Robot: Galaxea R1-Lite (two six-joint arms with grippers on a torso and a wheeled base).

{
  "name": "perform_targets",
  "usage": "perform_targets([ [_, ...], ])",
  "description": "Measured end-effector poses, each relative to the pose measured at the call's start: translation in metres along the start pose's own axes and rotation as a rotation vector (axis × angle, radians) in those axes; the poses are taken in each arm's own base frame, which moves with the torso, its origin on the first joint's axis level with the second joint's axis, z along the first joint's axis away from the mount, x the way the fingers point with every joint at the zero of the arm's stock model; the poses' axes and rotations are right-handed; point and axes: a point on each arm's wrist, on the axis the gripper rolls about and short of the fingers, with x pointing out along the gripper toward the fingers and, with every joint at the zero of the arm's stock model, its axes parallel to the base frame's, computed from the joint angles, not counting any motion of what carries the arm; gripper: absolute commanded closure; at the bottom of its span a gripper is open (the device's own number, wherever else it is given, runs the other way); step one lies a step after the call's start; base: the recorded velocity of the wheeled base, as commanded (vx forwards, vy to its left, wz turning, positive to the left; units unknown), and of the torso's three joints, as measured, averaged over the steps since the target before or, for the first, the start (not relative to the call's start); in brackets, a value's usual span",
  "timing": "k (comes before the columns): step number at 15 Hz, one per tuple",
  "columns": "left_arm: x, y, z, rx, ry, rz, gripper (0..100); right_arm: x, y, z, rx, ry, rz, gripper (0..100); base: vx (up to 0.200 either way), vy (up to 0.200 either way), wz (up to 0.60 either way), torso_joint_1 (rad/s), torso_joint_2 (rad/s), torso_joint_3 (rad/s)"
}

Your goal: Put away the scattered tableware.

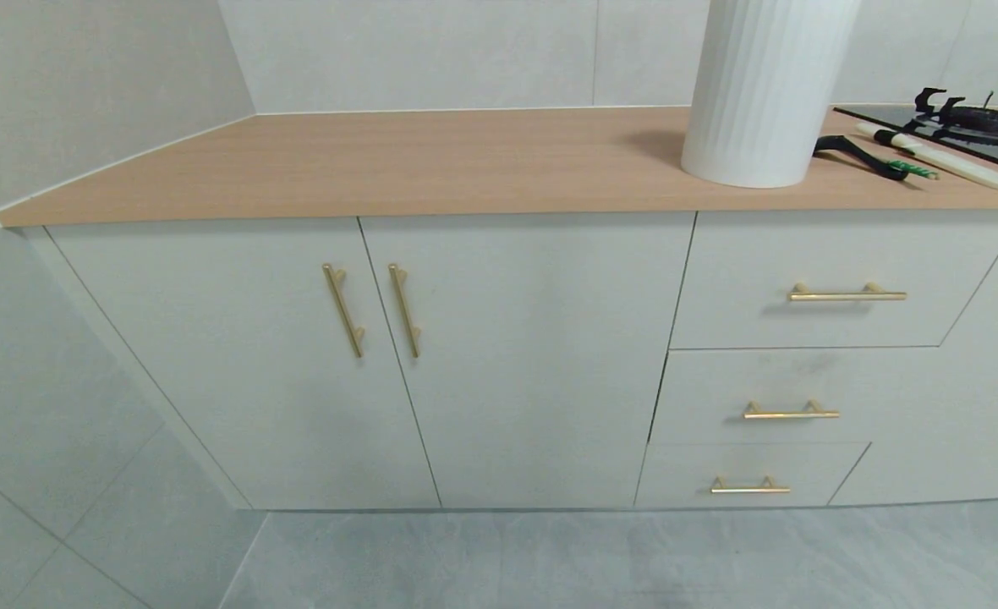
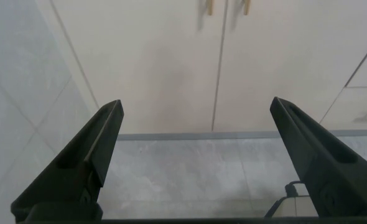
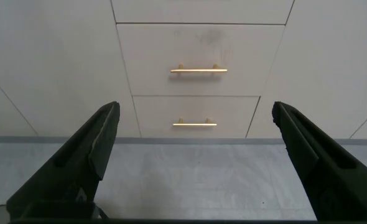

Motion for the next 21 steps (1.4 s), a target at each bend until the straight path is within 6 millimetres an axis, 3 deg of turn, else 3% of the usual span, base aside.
perform_targets([
  [12, 0.0000, 0.0000, 0.0001, 0.000, 0.000, 0.000, 0, 0.0000, 0.0000, 0.0000, 0.000, 0.000, 0.000, 0, 0.000, -0.017, 0.00, 0.000, 0.00, 0.000],
  [16, 0.0000, 0.0000, 0.0001, 0.000, 0.000, 0.000, 0, 0.0000, 0.0000, 0.0001, 0.002, 0.000, 0.000, 0, 0.000, -0.200, 0.00, -0.001, 0.00, 0.001],
  [21, 0.0000, 0.0000, 0.0001, 0.000, 0.000, 0.000, 0, 0.0000, 0.0000, 0.0000, 0.002, 0.000, 0.001, 0, 0.000, 0.000, 0.00, 0.000, 0.00, 0.000],
])
